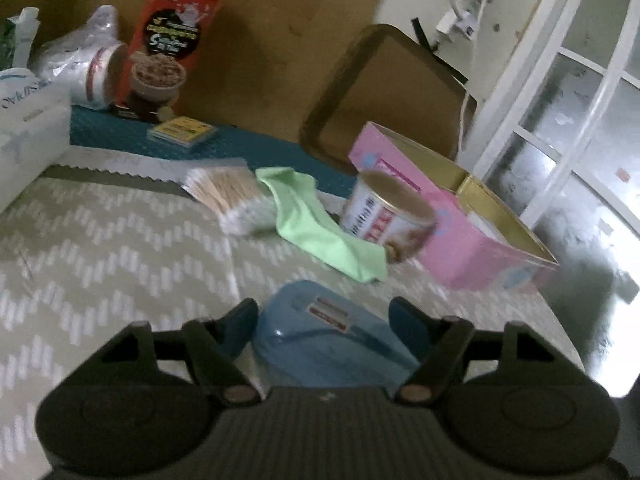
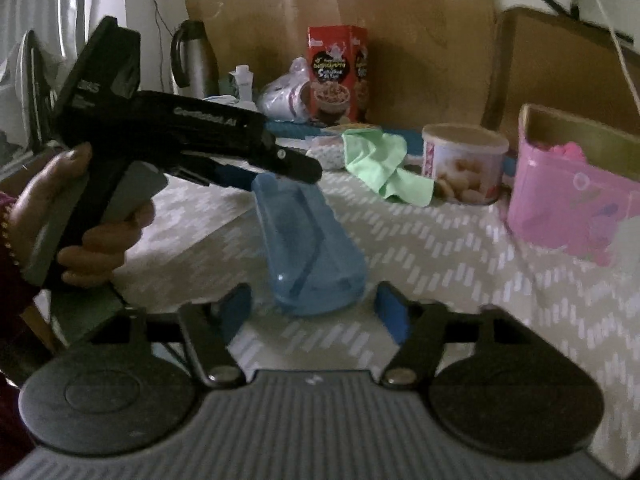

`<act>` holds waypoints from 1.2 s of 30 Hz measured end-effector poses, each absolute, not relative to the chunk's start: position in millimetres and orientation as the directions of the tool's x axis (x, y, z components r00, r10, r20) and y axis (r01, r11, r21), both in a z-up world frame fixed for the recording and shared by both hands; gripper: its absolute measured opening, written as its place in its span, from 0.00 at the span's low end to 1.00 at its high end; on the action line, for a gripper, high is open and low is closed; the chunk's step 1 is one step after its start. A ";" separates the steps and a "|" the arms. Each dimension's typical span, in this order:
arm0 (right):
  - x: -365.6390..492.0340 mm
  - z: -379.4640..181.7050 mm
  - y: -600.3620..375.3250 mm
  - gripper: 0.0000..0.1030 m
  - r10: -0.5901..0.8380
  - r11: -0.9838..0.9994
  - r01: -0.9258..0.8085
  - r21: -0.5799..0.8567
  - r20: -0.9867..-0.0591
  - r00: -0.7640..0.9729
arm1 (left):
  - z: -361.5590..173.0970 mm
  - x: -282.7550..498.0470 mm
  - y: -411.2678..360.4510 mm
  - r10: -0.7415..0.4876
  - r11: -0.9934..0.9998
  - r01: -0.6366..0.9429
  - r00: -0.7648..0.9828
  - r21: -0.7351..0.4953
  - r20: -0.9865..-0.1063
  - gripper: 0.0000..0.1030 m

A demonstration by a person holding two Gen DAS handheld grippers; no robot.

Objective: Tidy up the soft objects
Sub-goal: 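Carry the blue case into the pink tin and open the left tool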

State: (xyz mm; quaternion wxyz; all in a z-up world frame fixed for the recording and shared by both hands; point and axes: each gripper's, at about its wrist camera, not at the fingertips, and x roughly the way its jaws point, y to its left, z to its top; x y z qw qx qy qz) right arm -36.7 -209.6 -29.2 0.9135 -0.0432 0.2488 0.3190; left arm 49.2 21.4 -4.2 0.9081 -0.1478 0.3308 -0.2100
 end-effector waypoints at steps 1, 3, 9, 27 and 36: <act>-37.7 -30.4 -210.2 0.55 0.553 0.796 -0.602 0.063 -0.479 0.682 | -3.8 45.9 18.3 -0.473 0.871 0.276 0.695 -0.406 -0.541 0.72; -36.6 -30.0 -215.0 0.55 0.550 0.799 -0.598 0.061 -0.475 0.687 | -2.7 43.2 13.0 -0.480 0.867 0.273 0.686 -0.417 -0.547 0.72; -44.2 -23.4 -248.4 0.55 0.552 0.815 -0.574 0.082 -0.413 0.725 | 24.0 52.3 -19.8 -0.528 0.842 0.339 0.678 -0.421 -0.512 0.71; 44.2 21.4 -375.4 0.55 0.326 0.943 -0.333 0.025 -0.293 0.899 | 71.9 180.1 -194.7 -0.560 0.828 0.482 0.681 -0.288 -0.471 0.73; 106.9 1.9 -384.2 0.56 0.113 0.991 -0.132 -0.031 -0.352 0.929 | 65.5 179.3 -208.0 -0.498 0.865 0.442 0.704 -0.235 -0.507 0.78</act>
